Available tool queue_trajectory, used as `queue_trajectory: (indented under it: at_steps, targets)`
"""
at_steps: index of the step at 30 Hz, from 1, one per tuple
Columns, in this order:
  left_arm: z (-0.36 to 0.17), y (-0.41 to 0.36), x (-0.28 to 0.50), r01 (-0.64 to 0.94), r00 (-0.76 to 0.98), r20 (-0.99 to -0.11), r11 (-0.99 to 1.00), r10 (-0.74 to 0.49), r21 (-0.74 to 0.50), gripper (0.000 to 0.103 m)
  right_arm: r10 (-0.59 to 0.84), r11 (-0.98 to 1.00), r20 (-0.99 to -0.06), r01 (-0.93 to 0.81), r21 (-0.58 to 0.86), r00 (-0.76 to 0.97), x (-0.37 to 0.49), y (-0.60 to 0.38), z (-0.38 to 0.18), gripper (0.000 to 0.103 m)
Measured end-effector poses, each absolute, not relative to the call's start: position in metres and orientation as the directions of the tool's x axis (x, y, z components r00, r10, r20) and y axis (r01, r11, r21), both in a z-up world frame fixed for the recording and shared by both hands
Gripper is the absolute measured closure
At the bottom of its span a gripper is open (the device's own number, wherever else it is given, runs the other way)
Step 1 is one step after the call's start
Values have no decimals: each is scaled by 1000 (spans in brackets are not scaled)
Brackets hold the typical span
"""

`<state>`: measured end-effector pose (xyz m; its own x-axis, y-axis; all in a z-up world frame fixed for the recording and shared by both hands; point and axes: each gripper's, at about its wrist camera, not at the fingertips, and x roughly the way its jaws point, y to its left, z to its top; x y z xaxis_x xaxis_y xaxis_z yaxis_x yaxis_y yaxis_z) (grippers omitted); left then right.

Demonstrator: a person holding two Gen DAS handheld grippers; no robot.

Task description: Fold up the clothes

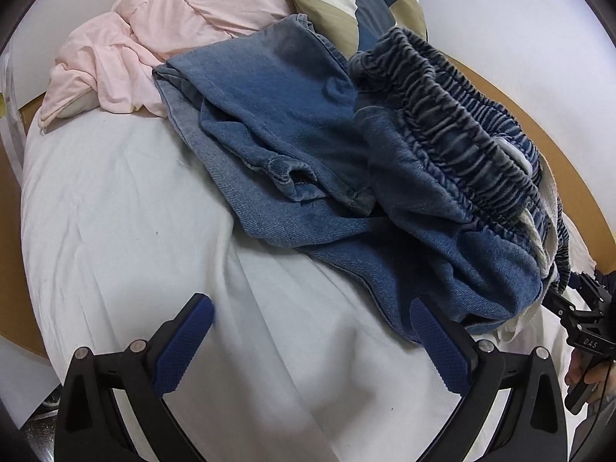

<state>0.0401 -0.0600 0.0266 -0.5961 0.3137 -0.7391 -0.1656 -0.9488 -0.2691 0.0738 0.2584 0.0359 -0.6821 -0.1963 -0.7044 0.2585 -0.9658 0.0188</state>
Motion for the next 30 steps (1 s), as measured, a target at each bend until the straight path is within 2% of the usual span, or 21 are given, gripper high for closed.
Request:
queue_trajectory:
  at_steps: [2,4,10,14,17,21,24,30]
  targets:
    - [28,-59,41,-167,-596,-738,-948,316,-271,0,-259,-952,-702,300,67,-664,69,257,38,13]
    - [29,-58,42,-171,-596,-736,-946,321,-274,0,-299,-939,-688,331,90,-661,68,251,41,4]
    - [28,-59,43,-166,-596,-739,-948,316,-271,0,-155,-936,-667,325,-138,-729,61,217,40,2]
    - [25,-61,41,-162,-588,-748,-950,309,-265,0,-74,-927,-663,297,-229,-745,43,202,31,0]
    - [24,-62,39,-169,-586,-751,-952,305,-255,0,-84,-939,-665,282,-196,-742,32,202,29,0]
    - [24,-64,36,-165,-579,-753,-949,313,-268,0,-131,-956,-622,264,-127,-772,28,203,40,0]
    - [25,-67,36,-161,-575,-749,-943,330,-293,0,-197,-950,-600,303,-80,-775,33,196,47,0]
    - [26,-75,40,-150,-586,-742,-944,325,-295,0,-283,-914,-574,397,-82,-769,43,172,59,0]
